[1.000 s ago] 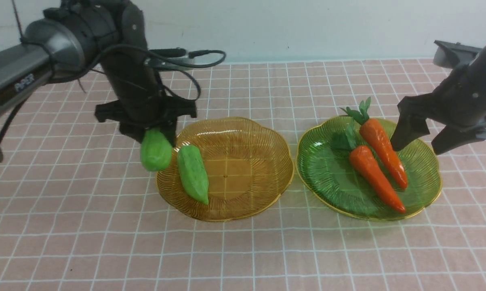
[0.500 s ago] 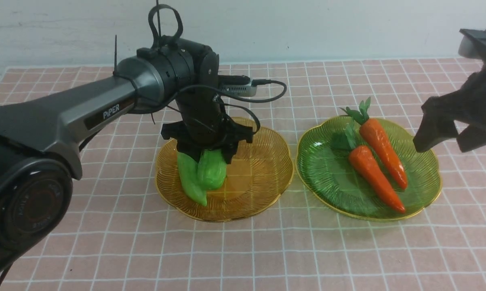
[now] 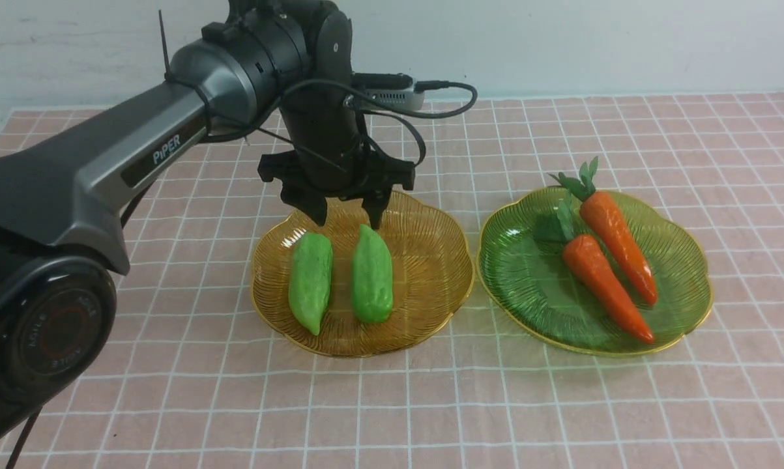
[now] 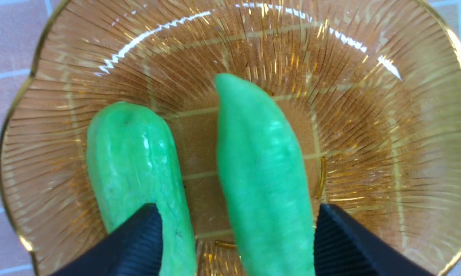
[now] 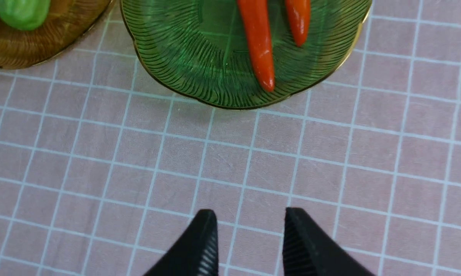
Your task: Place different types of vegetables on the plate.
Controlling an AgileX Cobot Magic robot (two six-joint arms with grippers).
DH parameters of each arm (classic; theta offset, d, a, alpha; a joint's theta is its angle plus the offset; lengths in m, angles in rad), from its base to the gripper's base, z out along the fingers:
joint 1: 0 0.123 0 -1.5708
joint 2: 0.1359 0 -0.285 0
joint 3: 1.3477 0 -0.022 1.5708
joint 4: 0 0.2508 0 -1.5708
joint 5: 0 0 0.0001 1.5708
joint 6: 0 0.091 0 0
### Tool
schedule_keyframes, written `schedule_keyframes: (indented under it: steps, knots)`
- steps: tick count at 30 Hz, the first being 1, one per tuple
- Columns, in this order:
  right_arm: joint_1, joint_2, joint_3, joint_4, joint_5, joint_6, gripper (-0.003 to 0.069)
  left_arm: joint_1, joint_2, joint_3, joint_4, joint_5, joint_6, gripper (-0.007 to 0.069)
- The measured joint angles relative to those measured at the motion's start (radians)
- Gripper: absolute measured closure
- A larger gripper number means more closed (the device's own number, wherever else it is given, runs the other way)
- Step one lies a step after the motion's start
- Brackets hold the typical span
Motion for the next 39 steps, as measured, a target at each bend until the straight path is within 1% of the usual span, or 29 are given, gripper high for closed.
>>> schedule_keyframes:
  steps: [3, 4, 5, 6, 8, 9, 10, 12, 14, 16, 20, 22, 24, 26, 29, 31, 32, 35, 39]
  knots:
    - [0.000, -0.152, 0.051, -0.035, 0.003, -0.029, 0.0500, 0.000, 0.000, -0.014, 0.003, 0.014, 0.038, 0.0141]
    - [0.000, -0.189, 0.067, -0.036, 0.003, -0.033, 0.0519, 0.000, 0.000, -0.015, 0.003, 0.021, 0.049, 0.0141]
    - [0.000, -0.198, 0.067, -0.036, 0.003, -0.033, 0.0519, 0.000, 0.000, -0.015, 0.003, 0.021, 0.053, 0.0141]
    - [0.000, -0.274, 0.108, -0.035, -0.031, -0.036, 0.0545, 0.000, 0.000, -0.015, 0.003, 0.026, 0.074, 0.0141]
    - [0.000, -0.393, 0.228, -0.019, -0.211, -0.049, 0.0577, 0.000, 0.000, -0.015, 0.004, 0.027, 0.088, 0.0141]
    - [0.000, -0.421, 0.267, -0.010, -0.277, -0.052, 0.0582, 0.000, 0.000, -0.015, 0.004, 0.027, 0.089, 0.0141]
    - [0.000, -0.468, 0.348, 0.003, -0.412, -0.054, 0.0588, 0.000, 0.000, -0.015, 0.004, 0.027, 0.090, 0.0141]
    - [0.000, -0.510, 0.447, 0.025, -0.594, -0.054, 0.0592, 0.000, 0.000, -0.016, 0.004, 0.027, 0.093, 0.0141]
    - [0.000, -0.533, 0.525, 0.040, -0.712, -0.054, 0.0593, 0.000, 0.000, -0.016, 0.004, 0.028, 0.094, 0.0141]
    - [0.000, -0.535, 0.576, 0.047, -0.795, -0.054, 0.0592, 0.000, 0.000, -0.016, 0.003, 0.028, 0.094, 0.0141]
    - [0.000, -0.535, 0.623, 0.048, -0.809, -0.054, 0.0592, 0.000, 0.000, -0.016, 0.003, 0.029, 0.106, 0.0141]
    - [0.000, -0.535, 0.628, 0.048, -0.791, -0.054, 0.0592, 0.000, 0.000, -0.016, 0.007, 0.029, 0.136, 0.0146]
    - [0.000, -0.535, 0.629, 0.048, -0.768, -0.054, 0.0592, 0.000, 0.000, -0.016, 0.016, 0.029, 0.182, 0.0186]
    - [0.000, -0.535, 0.629, 0.048, -0.739, -0.054, 0.0592, 0.000, 0.000, -0.016, 0.022, 0.029, 0.210, 0.0256]
    - [0.000, -0.535, 0.629, 0.048, -0.704, -0.054, 0.0592, 0.000, 0.000, -0.023, 0.029, 0.029, 0.231, 0.0419]
    - [0.000, -0.535, 0.630, 0.048, -0.689, -0.054, 0.0594, 0.000, -0.005, -0.029, 0.034, 0.029, 0.242, 0.0563]
    - [0.000, -0.535, 0.632, 0.048, -0.685, -0.054, 0.0594, 0.000, -0.016, -0.029, 0.034, 0.029, 0.246, 0.0599]
    - [0.000, -0.560, 0.663, 0.048, -0.687, -0.054, 0.0594, 0.000, -0.062, -0.030, 0.032, 0.030, 0.251, 0.0627]
    - [0.000, -0.682, 0.777, 0.045, -0.689, -0.054, 0.0594, 0.000, -0.132, -0.033, 0.030, 0.033, 0.254, 0.0628]
